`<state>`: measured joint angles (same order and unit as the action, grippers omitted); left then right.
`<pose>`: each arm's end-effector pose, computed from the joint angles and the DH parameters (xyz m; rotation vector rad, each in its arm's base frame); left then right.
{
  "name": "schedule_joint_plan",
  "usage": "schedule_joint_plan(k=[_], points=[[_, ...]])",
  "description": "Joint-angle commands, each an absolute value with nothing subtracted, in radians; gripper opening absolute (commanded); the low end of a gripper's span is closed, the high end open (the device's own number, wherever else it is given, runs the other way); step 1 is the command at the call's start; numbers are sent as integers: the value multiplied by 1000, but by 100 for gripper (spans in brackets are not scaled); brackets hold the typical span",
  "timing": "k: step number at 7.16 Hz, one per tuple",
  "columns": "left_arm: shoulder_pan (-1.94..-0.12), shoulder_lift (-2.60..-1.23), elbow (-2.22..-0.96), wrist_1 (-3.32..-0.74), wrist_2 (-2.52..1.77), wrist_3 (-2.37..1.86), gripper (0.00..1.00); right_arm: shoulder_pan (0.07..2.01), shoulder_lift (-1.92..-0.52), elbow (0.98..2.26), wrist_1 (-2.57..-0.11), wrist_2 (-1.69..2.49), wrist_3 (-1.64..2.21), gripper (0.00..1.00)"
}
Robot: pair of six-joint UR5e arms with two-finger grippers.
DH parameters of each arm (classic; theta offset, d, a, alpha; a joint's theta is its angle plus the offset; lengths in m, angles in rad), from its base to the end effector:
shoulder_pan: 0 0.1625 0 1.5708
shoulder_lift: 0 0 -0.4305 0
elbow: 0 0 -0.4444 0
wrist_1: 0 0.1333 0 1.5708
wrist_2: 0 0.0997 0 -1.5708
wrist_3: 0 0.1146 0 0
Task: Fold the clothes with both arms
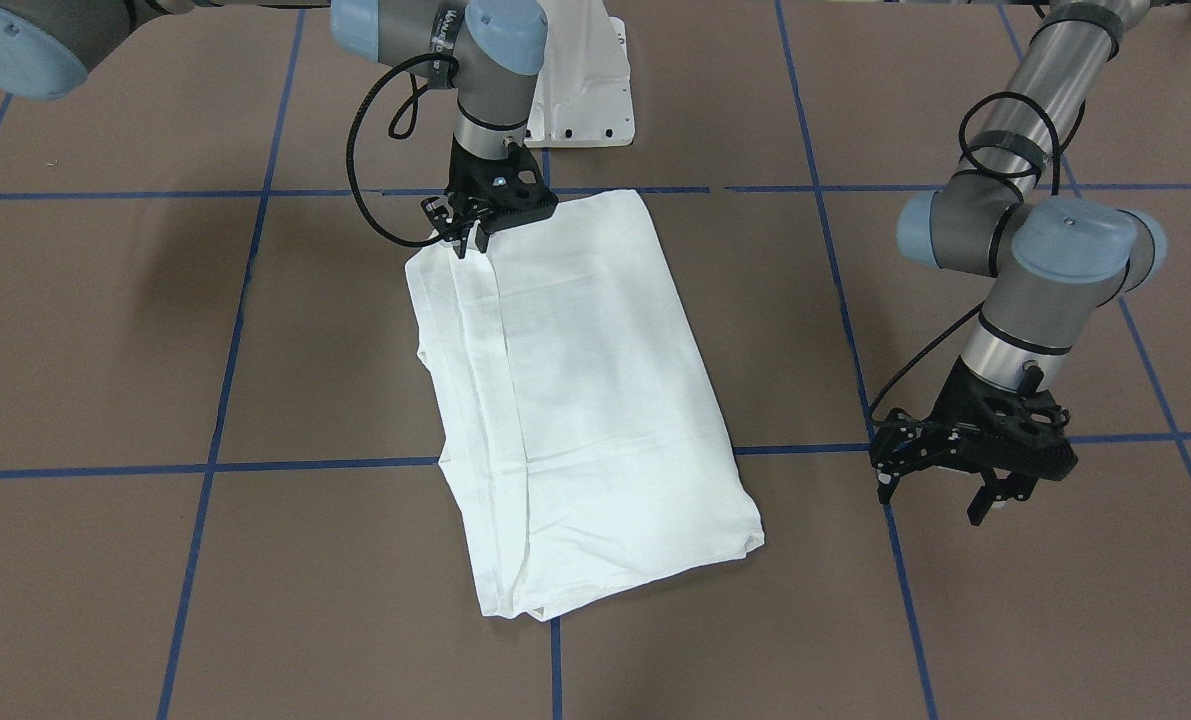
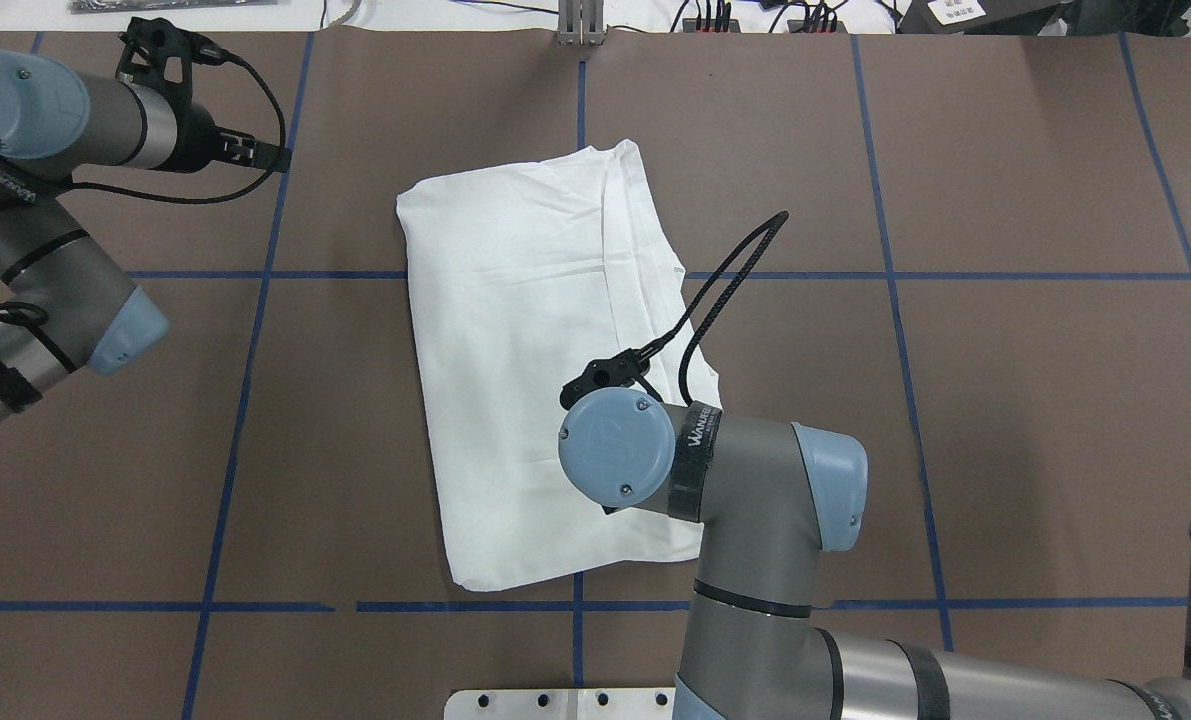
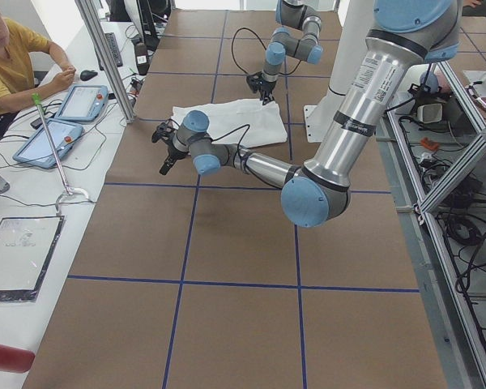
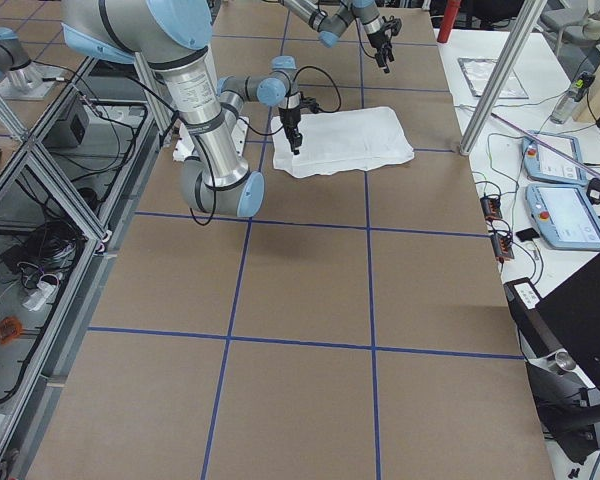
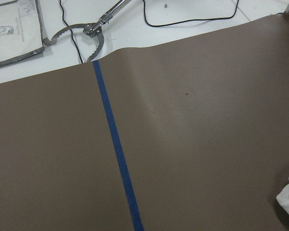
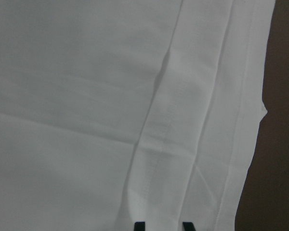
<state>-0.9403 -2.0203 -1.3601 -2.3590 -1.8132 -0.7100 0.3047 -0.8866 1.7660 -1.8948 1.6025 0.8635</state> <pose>0.3659 -0.6808 0.4174 0.6633 0.8072 0.0523 -0.6294 -0.3339 0.1985 0.2438 -0.5042 -0.4009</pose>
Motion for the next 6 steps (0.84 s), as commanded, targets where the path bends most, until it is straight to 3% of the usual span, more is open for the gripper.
schedule_joint_plan(k=[1, 3, 4, 5, 6], points=[[-940, -2019, -1361, -2359, -1813, -710, 100, 305, -879, 1740, -1894, 1606, 865, 52], [-940, -2019, -1361, -2359, -1813, -710, 100, 299, -874, 1691, -1846, 1606, 868, 53], [-940, -2017, -1361, -2359, -1813, -710, 100, 295, -873, 1686, -1845, 1606, 868, 42], [-940, -2019, -1361, -2359, -1813, -710, 100, 295, -873, 1703, -1854, 1626, 867, 5], [-940, -2019, -1361, -2359, -1813, -710, 100, 295, -874, 1719, -1859, 1628, 868, 0]])
